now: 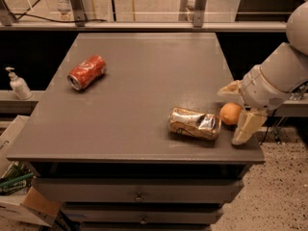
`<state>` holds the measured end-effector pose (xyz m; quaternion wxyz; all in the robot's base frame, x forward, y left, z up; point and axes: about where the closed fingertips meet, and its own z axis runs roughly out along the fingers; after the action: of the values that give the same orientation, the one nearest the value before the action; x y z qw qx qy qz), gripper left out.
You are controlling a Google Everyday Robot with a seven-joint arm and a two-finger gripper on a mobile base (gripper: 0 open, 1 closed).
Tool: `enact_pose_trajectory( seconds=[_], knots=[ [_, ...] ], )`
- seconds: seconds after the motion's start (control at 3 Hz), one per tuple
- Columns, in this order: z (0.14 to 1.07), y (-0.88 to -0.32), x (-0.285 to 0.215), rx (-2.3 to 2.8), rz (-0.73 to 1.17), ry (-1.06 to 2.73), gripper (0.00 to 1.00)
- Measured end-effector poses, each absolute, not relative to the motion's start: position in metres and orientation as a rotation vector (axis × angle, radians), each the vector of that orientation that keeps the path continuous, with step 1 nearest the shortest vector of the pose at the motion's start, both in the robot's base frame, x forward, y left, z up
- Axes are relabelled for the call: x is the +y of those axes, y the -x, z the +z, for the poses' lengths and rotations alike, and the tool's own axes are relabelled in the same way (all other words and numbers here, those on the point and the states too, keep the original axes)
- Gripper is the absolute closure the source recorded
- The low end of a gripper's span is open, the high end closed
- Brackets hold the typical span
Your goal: Move orange near orange can
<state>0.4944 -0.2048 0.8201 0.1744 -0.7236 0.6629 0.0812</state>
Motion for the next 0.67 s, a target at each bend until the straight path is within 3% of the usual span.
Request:
enact_pose_trajectory(
  seconds=[0.67],
  knots=[
    [0.8208,-0.4875,-0.2116,1.896,0.246,2.069,0.00]
  ],
)
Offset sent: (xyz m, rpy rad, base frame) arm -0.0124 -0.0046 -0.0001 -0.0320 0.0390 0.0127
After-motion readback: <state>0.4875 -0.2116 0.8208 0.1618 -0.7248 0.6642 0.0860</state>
